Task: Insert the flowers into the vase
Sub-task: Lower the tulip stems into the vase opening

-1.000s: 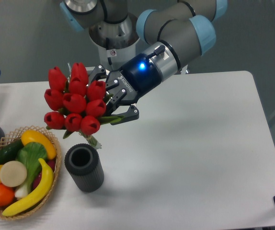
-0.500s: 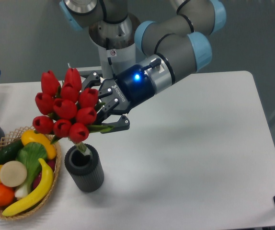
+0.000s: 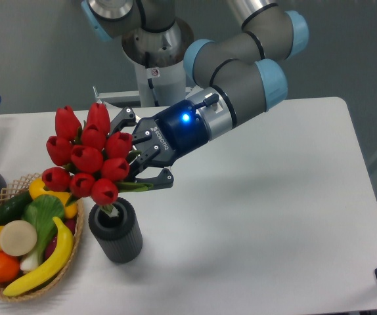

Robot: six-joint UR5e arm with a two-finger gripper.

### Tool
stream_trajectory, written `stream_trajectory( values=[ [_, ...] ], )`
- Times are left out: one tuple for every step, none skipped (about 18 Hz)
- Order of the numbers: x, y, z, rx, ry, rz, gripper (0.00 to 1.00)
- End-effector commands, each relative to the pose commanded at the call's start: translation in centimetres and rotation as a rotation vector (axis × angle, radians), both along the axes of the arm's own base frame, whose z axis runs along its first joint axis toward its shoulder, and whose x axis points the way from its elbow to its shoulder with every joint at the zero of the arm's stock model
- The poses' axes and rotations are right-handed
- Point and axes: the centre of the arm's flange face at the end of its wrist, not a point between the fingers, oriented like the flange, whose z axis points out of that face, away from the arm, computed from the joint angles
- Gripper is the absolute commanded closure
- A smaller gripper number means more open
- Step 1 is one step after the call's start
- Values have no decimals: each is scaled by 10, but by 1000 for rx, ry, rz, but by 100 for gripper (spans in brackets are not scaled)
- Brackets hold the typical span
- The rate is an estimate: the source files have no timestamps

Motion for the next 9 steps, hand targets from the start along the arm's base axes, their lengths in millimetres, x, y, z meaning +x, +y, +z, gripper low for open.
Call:
stream_trajectory(
  values=[
    [0, 0, -1, -1, -1, 0, 56],
    [0, 0, -2, -2, -3, 0, 56],
    [0, 0, -4, -5, -8, 0, 56],
    [1, 1, -8, -9, -13, -2, 56],
    [1, 1, -10, -11, -16, -2, 55],
    [-1, 2, -14, -16, -23, -2, 55],
    [-2, 3, -18, -17, -22, -1, 55],
    [-3, 3, -19, -16, -21, -1, 55],
    [-3, 4, -23, -18, -23, -3, 55]
  ],
)
